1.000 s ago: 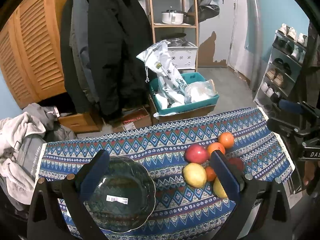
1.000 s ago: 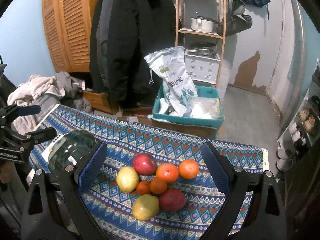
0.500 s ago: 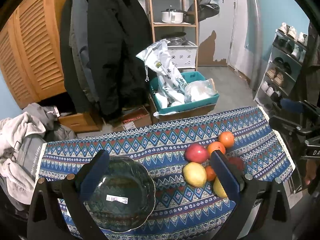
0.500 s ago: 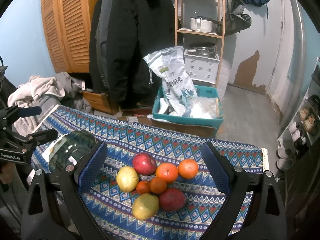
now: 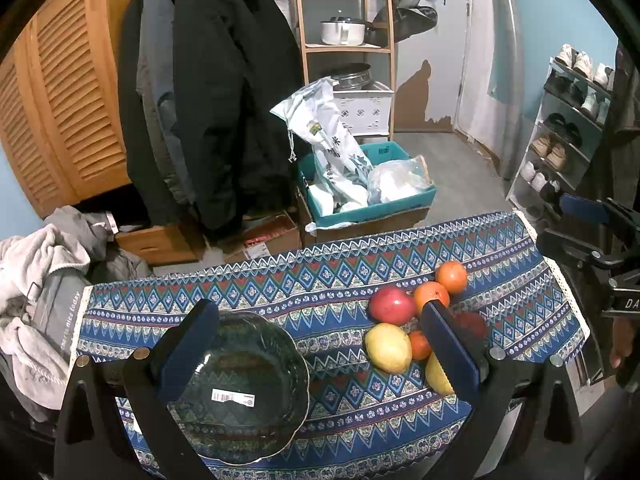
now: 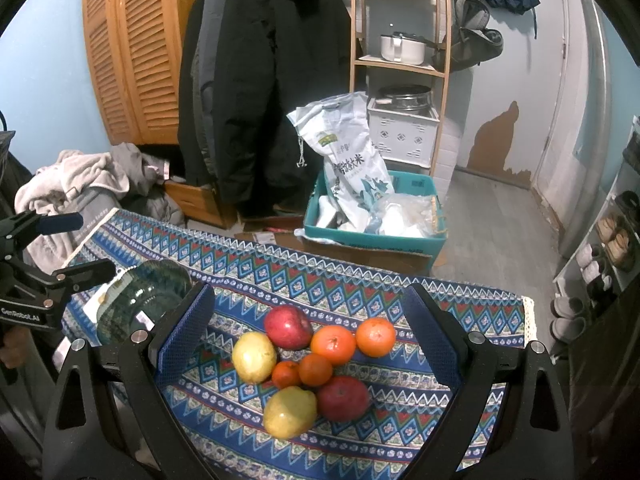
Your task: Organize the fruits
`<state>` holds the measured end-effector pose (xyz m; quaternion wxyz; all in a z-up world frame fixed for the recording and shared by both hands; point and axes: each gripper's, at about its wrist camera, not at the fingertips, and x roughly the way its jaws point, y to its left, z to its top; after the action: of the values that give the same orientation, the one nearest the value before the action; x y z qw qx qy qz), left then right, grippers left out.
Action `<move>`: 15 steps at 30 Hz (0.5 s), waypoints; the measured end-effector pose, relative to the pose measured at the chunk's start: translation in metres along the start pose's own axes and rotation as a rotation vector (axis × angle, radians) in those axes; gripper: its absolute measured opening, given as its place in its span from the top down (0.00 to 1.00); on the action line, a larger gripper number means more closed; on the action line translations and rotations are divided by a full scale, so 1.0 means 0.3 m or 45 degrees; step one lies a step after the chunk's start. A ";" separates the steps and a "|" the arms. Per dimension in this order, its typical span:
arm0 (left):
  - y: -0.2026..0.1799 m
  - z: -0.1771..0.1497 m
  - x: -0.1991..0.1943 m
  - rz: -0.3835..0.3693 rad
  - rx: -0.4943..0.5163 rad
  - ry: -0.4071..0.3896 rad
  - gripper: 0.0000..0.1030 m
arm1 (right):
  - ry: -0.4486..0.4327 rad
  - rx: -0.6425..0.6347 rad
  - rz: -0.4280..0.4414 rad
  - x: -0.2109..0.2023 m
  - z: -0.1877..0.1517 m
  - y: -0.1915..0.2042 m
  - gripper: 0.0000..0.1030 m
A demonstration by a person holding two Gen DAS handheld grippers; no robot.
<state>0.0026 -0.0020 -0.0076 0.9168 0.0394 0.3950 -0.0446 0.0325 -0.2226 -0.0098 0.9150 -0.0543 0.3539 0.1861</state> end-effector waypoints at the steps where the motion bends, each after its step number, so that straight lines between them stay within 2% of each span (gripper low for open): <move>1: 0.000 0.000 0.001 -0.001 0.000 0.002 0.01 | 0.001 0.001 0.000 0.000 0.000 -0.001 0.09; 15: -0.011 -0.007 0.004 -0.008 0.010 0.008 0.01 | 0.003 -0.001 0.005 0.002 0.000 0.000 0.09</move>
<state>0.0015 -0.0051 -0.0099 0.9153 0.0418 0.3977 -0.0488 0.0329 -0.2223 -0.0101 0.9142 -0.0543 0.3548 0.1880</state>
